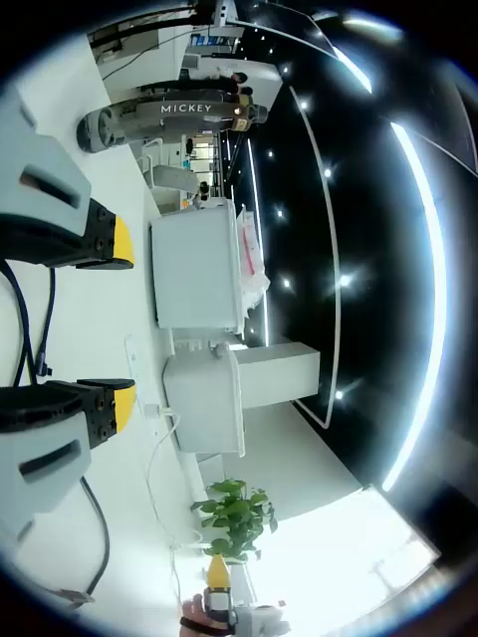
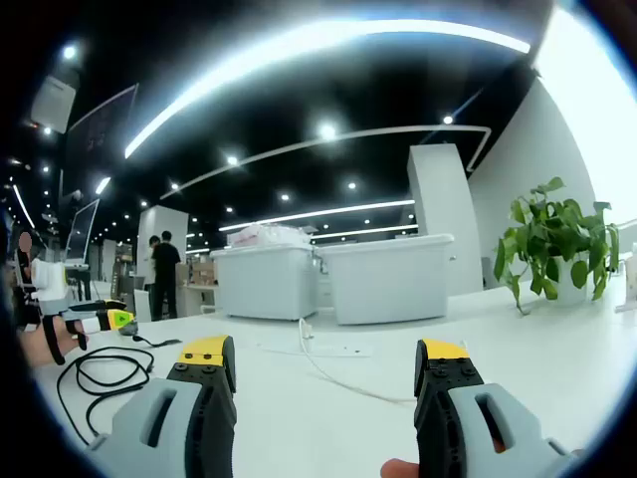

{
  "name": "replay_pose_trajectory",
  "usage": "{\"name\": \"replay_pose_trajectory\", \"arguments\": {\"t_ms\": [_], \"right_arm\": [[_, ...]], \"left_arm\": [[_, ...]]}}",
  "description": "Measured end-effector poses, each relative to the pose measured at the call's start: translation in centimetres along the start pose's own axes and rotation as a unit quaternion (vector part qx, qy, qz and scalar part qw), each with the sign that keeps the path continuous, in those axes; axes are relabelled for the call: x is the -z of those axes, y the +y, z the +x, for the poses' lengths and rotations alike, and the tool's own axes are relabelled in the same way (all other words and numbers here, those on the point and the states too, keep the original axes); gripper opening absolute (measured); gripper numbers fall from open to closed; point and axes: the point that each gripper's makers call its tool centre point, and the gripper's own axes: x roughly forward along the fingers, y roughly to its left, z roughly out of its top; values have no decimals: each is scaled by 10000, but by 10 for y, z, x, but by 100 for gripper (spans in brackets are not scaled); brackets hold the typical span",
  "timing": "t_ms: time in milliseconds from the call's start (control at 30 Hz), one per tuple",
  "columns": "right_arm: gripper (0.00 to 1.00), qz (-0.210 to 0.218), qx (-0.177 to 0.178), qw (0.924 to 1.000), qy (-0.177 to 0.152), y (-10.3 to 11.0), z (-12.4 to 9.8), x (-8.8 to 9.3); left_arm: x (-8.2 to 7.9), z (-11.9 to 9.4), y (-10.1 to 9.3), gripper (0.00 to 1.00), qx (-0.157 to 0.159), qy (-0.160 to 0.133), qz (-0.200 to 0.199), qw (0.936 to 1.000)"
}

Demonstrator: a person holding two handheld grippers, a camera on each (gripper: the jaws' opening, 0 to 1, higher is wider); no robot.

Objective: Coil the Type-C to USB data cable on the desktop and secure it with Velcro straps.

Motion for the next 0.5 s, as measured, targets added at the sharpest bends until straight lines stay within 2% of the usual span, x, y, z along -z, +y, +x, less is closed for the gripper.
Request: {"name": "replay_pose_trajectory", "arguments": {"t_ms": [500], "right_arm": [[71, 7, -17, 10000, -11, 1, -2, 0]], "left_arm": [[1, -2, -2, 45, 10, 21, -2, 10000]]}}
